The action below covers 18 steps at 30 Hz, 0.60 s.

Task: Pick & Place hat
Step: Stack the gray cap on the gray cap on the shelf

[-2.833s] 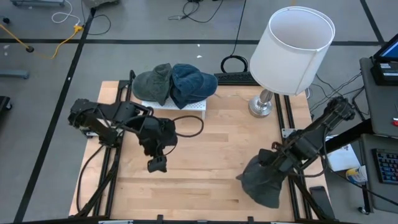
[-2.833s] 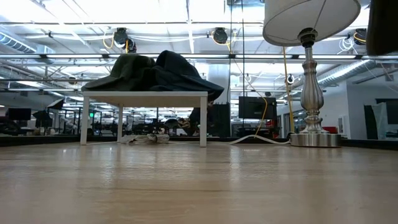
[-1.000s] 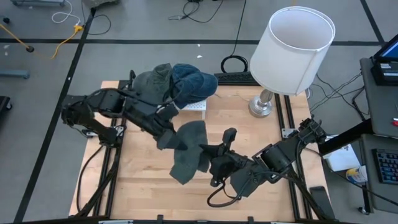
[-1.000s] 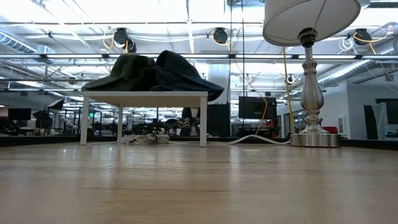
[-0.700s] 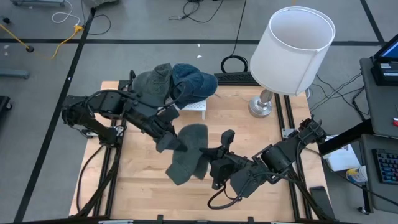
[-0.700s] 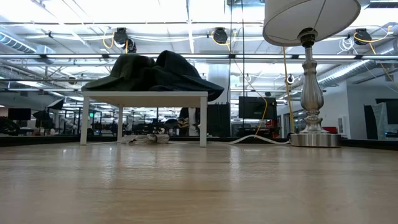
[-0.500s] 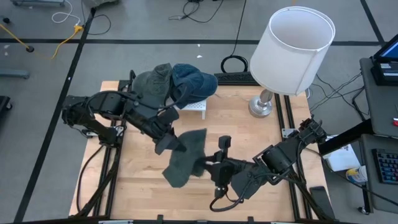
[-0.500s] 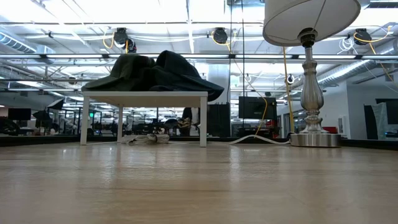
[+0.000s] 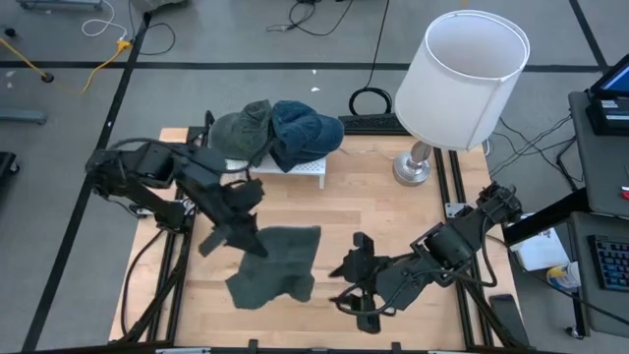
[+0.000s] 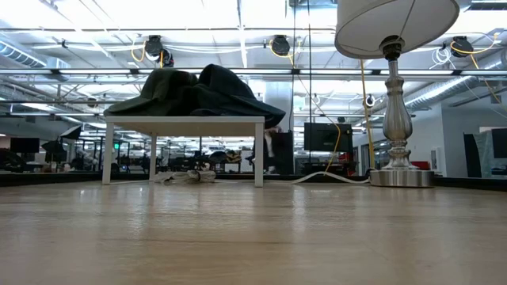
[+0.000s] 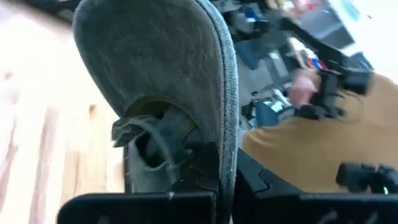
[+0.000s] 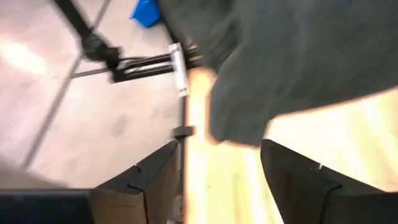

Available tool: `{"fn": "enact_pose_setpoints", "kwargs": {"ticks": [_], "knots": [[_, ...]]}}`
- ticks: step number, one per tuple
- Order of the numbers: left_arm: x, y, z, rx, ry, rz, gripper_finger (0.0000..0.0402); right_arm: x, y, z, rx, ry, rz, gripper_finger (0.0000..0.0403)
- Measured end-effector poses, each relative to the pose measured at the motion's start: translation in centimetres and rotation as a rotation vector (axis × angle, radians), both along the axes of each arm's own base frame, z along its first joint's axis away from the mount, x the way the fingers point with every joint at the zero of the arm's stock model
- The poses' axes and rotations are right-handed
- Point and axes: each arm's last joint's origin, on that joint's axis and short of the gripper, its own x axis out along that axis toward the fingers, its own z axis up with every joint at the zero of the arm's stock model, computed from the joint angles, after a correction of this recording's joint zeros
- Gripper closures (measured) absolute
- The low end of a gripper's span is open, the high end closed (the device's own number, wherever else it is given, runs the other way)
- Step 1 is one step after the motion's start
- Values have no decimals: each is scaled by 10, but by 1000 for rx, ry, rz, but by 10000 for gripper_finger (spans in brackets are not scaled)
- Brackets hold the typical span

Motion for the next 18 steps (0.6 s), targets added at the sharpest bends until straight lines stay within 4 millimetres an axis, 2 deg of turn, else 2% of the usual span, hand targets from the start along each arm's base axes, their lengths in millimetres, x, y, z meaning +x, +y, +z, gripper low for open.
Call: {"fn": "enact_pose_setpoints", "kwargs": {"ticks": [5, 10, 18], "knots": [[-19, -5, 21, 8, -220, -142, 395, 1, 1, 2, 26, -15, 23, 167], [-40, -11, 37, 54, -411, -211, 395, 10, -5, 10, 44, -102, 16, 163], [-52, -29, 41, 197, -584, -235, 395, 24, -10, 31, 109, -316, 122, 171]]}}
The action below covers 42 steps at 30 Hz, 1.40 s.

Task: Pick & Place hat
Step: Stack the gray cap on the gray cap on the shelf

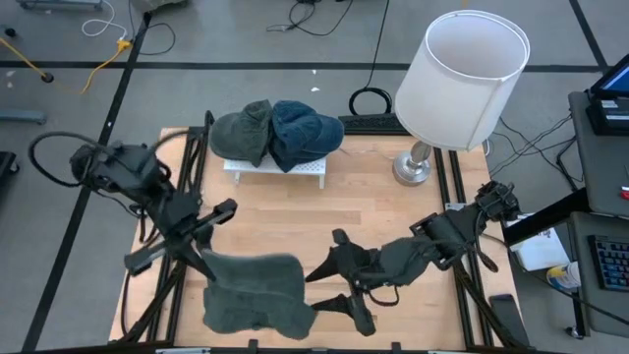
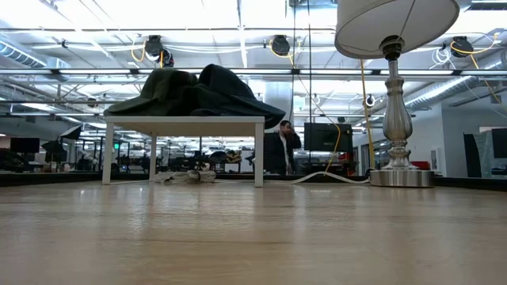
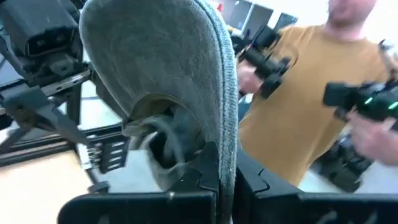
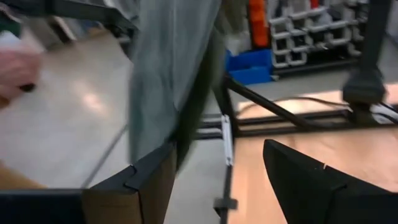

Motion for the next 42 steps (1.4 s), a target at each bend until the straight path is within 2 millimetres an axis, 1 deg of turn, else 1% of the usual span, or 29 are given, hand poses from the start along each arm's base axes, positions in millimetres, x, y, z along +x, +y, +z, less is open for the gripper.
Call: {"fn": "enact_pose_setpoints", "kwargs": {"ticks": [4, 8, 10, 13, 16, 19, 24, 32, 36, 37, 40, 42], "knots": [[2, -10, -4, 69, -34, 46, 395, 1, -1, 6, 38, -42, 83, 172], [7, -19, -9, 109, -42, 60, 395, 2, -2, 9, 58, -60, 129, 173], [10, -23, -13, 128, -23, 55, 395, 4, -4, 8, 66, -56, 154, 177], [19, -29, -23, 144, 57, 69, 396, 5, -7, 14, 89, -103, 151, 183], [24, -31, -27, 136, 100, 81, 396, 6, -8, 18, 111, -133, 176, 192], [25, -30, -27, 127, 107, 91, 396, 7, -10, 16, 125, -105, 179, 213], [26, -30, -24, 116, 71, 103, 396, 6, -11, 13, 113, -75, 175, 265], [22, -29, -20, 113, 35, 105, 396, 6, -10, 12, 104, -66, 178, 329], [22, -29, -19, 95, 51, 109, 394, 6, -10, 12, 102, -67, 183, 384], [22, -29, -19, 74, 67, 114, 389, 6, -10, 12, 103, -69, 185, 392], [23, -26, -18, 11, 126, 156, 356, 1, -10, 16, 136, -62, 202, 392], [21, -22, -20, 18, 159, 200, 333, -3, -14, 19, 161, -51, 209, 396]]}}
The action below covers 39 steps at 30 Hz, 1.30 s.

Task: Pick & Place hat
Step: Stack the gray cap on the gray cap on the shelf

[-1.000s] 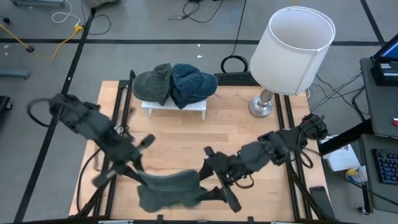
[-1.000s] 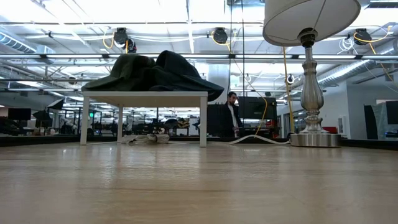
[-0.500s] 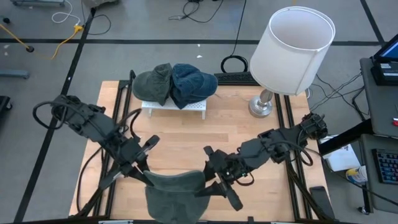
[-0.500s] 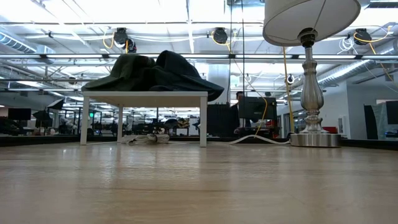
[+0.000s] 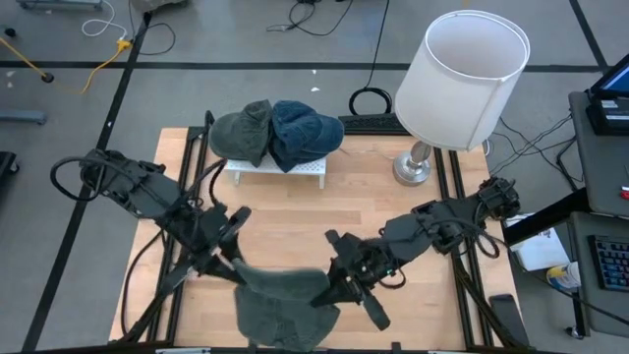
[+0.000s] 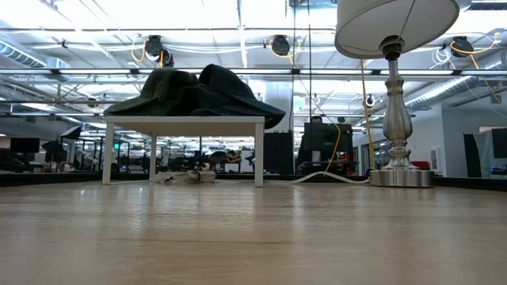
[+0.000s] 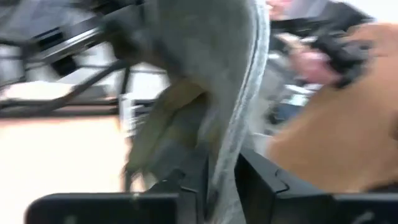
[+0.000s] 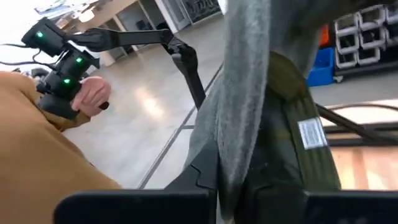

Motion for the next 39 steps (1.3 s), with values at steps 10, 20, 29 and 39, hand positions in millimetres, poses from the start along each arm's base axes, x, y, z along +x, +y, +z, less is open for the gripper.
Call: {"fn": "enact_pose_setpoints", "kwargs": {"ticks": [10, 20, 29, 39], "knots": [[-22, 11, -2, 208, -15, 345, 303, -37, -26, 12, 111, 206, -205, 399], [-28, -1, -3, 294, -55, 306, 290, -18, -57, 2, 285, 282, -439, 399], [-29, -4, -5, 152, 44, 211, 289, 29, -75, -44, 591, 286, -358, 399], [-37, 14, -34, 407, 285, 268, 273, 32, -98, -117, 887, 199, -382, 399]]}}
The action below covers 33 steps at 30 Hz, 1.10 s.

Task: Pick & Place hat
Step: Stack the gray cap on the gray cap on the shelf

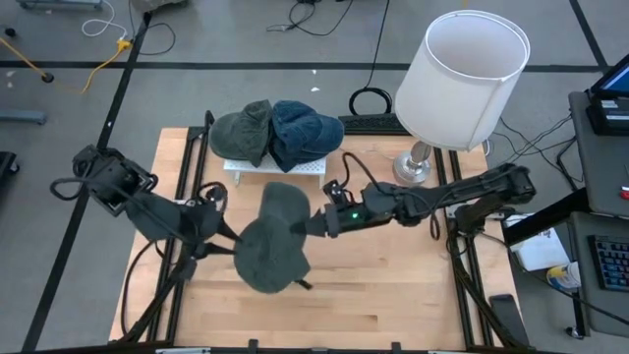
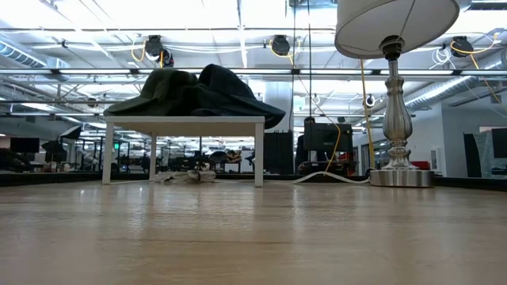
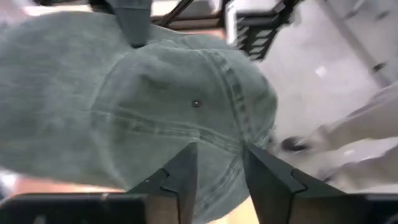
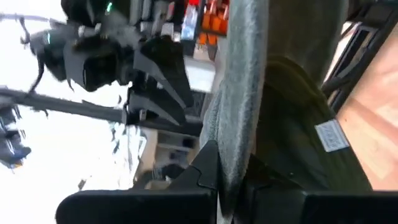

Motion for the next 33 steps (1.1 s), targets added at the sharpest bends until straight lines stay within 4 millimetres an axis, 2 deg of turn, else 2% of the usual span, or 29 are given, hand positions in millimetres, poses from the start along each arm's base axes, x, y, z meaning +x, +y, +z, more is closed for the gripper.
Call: {"fn": "enact_pose_setpoints", "kwargs": {"ticks": [3, 7, 12, 17, 28, 30, 33], "knots": [[-1, 2, -4, 89, 23, 5, 243, -5, -7, -19, 29, -3, -57, 399], [1, 2, -8, 170, 35, -21, 193, -5, -13, -29, 53, -10, -89, 399], [4, 0, -15, 294, 63, -71, 139, -5, -17, -25, 65, -59, -99, 399], [11, -4, -22, 391, 90, -63, 112, -5, -27, -13, 76, -187, -147, 399], [25, -9, -29, 525, 68, 13, 112, -4, -40, -8, 94, -231, -154, 399], [26, -10, -29, 523, 57, 20, 132, -4, -41, -9, 98, -226, -154, 399], [27, -10, -27, 520, 41, 25, 185, -4, -42, -9, 108, -227, -154, 399]]}}
